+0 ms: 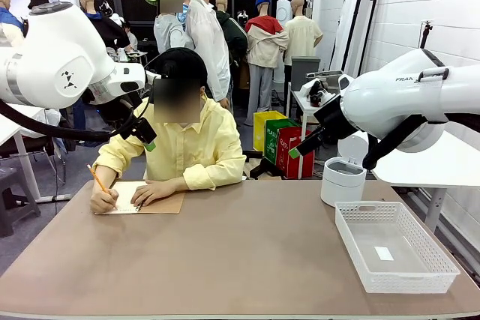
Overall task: Sort the paper based on its condition.
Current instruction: If a person hands you a paper, place it in the Organizing basket , and if it's crumpled, put it in the Trash can.
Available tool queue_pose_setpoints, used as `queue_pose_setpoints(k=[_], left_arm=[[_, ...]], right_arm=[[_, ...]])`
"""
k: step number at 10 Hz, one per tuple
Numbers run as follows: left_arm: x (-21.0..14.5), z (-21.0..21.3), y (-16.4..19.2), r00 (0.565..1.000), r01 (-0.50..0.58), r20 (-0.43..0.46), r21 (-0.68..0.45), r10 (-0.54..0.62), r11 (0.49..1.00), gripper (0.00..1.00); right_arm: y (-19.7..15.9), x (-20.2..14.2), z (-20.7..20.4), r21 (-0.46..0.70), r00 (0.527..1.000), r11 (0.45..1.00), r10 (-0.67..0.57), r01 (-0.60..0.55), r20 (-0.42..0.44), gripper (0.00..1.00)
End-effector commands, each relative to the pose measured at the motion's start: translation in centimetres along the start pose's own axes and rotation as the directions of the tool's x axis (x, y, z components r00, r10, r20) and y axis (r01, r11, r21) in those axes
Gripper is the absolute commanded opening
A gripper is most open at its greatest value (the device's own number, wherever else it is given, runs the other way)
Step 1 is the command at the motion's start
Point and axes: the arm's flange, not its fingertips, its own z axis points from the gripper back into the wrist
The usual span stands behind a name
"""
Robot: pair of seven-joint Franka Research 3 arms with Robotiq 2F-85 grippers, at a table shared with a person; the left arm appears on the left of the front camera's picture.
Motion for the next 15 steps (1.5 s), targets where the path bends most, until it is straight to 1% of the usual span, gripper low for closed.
queue_pose_setpoints(k=[1,15], left_arm=[[0.04,0.2,0.12,1.0,0.002,0.003,0.005,-0.002,1.0,1.0],[0.04,0.2,0.12,1.0,0.002,0.003,0.005,-0.002,1.0,1.0]], right_arm=[[-0.04,0.0,-0.02,0.013,1.0,1.0,-0.004,0.004,0.001,1.0],[-0.04,0.0,-0.02,0.013,1.0,1.0,-0.004,0.004,0.001,1.0]])
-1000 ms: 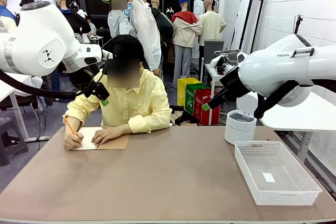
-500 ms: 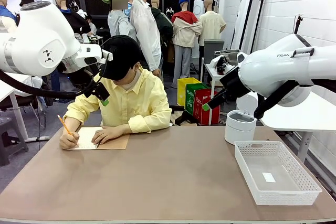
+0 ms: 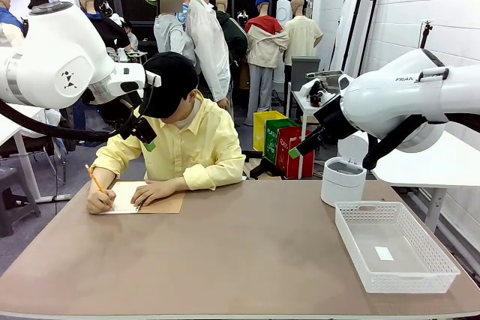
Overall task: Sort the paper based on its condition.
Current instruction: If a person hands you a paper, place it in the Organizing basket , and if it's crumpled, put it in the Trash can.
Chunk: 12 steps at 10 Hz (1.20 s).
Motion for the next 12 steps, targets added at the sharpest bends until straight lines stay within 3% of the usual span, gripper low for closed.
queue_pose_setpoints(k=[1,12], left_arm=[[0.04,0.2,0.12,1.0,0.002,0.003,0.005,-0.002,1.0,1.0],[0.04,0.2,0.12,1.0,0.002,0.003,0.005,-0.002,1.0,1.0]], right_arm=[[-0.04,0.0,-0.02,0.013,1.0,1.0,-0.004,0.004,0.001,1.0],[-0.04,0.0,-0.02,0.013,1.0,1.0,-0.004,0.004,0.001,1.0]])
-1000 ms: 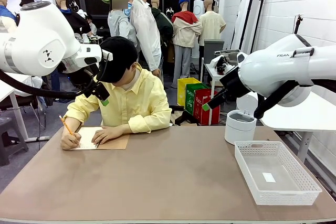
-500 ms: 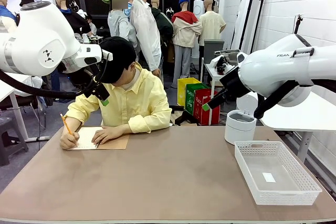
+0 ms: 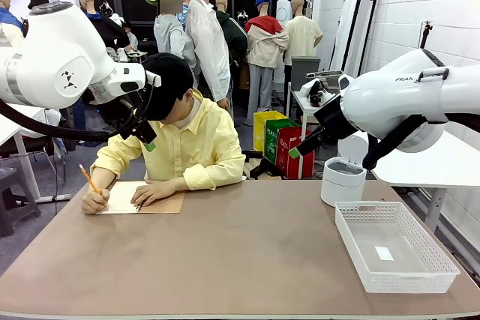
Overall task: Sort the paper based on its condition.
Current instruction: If a person hands you a paper, place it in the Organizing basket , and if it's crumpled, put it in the Trash can.
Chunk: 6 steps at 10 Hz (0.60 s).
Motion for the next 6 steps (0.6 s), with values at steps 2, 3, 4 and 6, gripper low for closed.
queue_pose_setpoints(k=[2,3,4,6], left_arm=[[0.04,0.2,0.12,1.0,0.002,0.003,0.005,-0.002,1.0,1.0],[0.04,0.2,0.12,1.0,0.002,0.003,0.005,-0.002,1.0,1.0],[0.04,0.2,0.12,1.0,0.002,0.003,0.005,-0.002,1.0,1.0],[0.04,0.2,0.12,1.0,0.002,0.003,0.005,-0.002,1.0,1.0]], right_arm=[[-0.04,0.0,-0.02,0.013,1.0,1.0,-0.004,0.004,0.001,1.0],[-0.04,0.0,-0.02,0.013,1.0,1.0,-0.004,0.004,0.001,1.0],[-0.04,0.0,-0.02,0.013,1.0,1.0,-0.004,0.004,0.001,1.0],[-0.04,0.0,-0.02,0.013,1.0,1.0,-0.004,0.004,0.001,1.0]])
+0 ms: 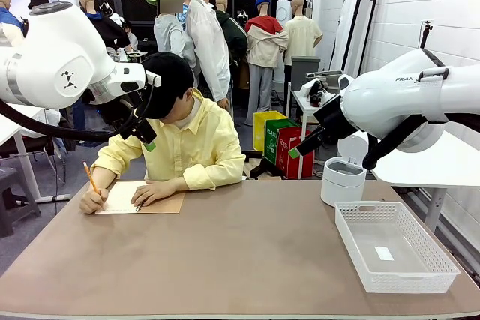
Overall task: Sort the paper based on its condition.
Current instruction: If a person hands you a paper, place it in the Organizing basket , and if it's crumpled, put it in the Trash can.
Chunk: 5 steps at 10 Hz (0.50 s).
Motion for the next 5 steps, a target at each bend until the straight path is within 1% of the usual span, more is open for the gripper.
queue_pose_setpoints(k=[1,5], left_arm=[[0.04,0.2,0.12,1.0,0.002,0.003,0.005,-0.002,1.0,1.0],[0.04,0.2,0.12,1.0,0.002,0.003,0.005,-0.002,1.0,1.0]], right_arm=[[-0.04,0.0,-0.02,0.013,1.0,1.0,-0.004,0.004,0.001,1.0],[-0.04,0.0,-0.02,0.013,1.0,1.0,-0.004,0.004,0.001,1.0]])
